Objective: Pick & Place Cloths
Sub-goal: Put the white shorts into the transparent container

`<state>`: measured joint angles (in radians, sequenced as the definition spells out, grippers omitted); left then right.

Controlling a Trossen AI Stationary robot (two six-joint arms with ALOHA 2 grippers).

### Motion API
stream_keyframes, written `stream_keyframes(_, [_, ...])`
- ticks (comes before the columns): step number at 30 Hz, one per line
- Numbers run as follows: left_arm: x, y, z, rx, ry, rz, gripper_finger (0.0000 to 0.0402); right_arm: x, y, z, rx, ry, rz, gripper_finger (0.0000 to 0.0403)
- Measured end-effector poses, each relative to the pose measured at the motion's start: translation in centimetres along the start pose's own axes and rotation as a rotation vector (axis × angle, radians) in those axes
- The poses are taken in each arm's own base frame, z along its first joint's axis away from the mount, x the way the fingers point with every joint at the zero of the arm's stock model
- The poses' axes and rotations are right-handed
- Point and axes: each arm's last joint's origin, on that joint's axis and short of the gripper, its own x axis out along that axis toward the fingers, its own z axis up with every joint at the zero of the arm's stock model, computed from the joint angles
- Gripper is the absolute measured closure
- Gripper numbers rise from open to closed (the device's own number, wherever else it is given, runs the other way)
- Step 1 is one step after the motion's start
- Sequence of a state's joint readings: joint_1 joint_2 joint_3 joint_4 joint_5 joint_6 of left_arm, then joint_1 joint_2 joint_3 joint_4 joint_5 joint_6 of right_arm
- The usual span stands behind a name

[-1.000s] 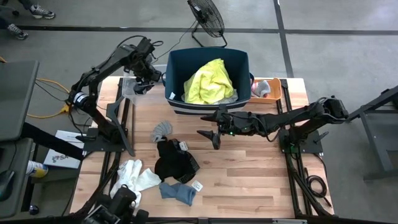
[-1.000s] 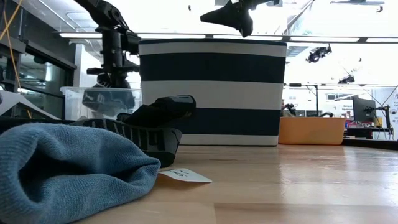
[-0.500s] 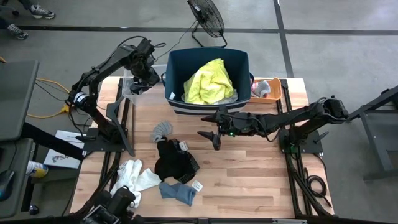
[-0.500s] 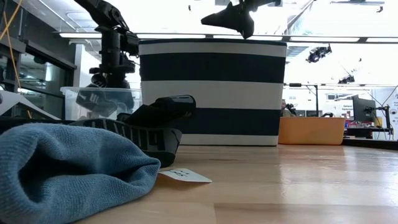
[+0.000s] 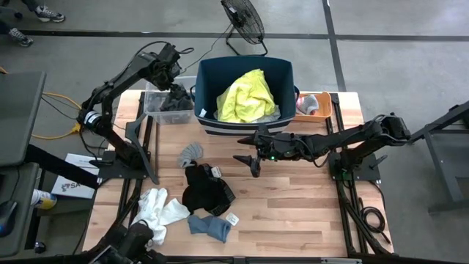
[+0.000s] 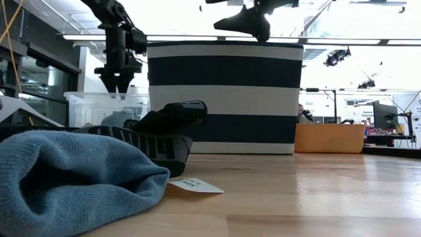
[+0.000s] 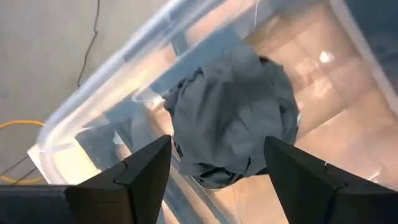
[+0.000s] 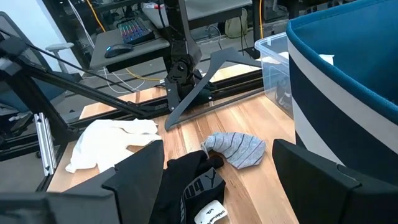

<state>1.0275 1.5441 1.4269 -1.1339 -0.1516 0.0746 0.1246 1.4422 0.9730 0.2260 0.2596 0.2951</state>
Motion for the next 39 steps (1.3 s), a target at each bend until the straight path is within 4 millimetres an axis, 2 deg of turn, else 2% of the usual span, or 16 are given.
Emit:
stream_keyframes(6, [-2.7, 0.3, -0.9, -0.016, -0.103, 0.007, 0.0149, 0.0, 0.0, 0.0, 0.000, 0.000, 0.000, 0.0111])
stream_keyframes(18, [-8.2, 0.9, -4.3, -0.032, -0.257, 0.002, 0.0149, 0.0, 0.0, -0.1, 0.015, 0.014, -0.005, 0.0111])
stream_keyframes(24, [-10.5, 0.8, -6.1, -0.023, -0.346, -0.096, 0.0149, 0.0, -0.1, -0.3, 0.023, 0.029, -0.010, 0.0111])
stream_keyframes(32, [-12.3, -0.1, -8.3, 0.027, -0.366, -0.170, 0.0149, 0.0, -0.1, -0.4, 0.039, 0.036, -0.012, 0.0111])
stream_keyframes(39, [-13.1, -1.7, -10.6, 0.128, -0.262, -0.233, 0.0149, 0.0, -0.1, -0.5, 0.038, 0.047, -0.016, 0.0111])
